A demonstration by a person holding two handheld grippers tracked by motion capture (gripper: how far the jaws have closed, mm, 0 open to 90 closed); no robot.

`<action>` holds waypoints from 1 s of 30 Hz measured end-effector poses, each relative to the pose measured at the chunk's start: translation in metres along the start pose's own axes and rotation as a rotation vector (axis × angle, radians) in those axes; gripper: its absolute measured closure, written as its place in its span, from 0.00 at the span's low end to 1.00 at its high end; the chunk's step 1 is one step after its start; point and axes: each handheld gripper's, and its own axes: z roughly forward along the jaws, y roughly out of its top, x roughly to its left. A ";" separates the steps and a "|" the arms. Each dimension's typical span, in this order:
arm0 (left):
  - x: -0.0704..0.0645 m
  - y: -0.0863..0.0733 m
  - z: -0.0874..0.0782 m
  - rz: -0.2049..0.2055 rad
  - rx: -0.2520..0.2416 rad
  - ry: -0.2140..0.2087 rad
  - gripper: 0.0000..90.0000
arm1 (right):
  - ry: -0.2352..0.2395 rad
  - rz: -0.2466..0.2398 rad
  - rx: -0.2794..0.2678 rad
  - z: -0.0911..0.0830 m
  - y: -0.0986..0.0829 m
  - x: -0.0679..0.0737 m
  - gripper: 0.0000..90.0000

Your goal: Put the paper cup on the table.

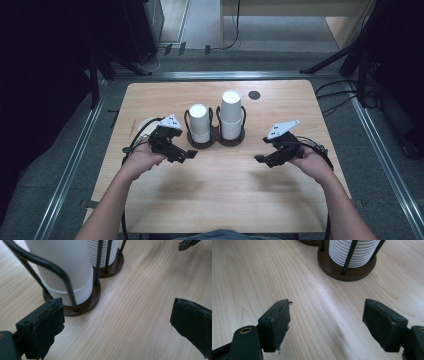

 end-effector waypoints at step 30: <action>-0.044 0.015 0.045 0.100 -0.003 -0.019 0.00 | 0.012 -0.022 0.018 0.005 -0.001 0.010 0.25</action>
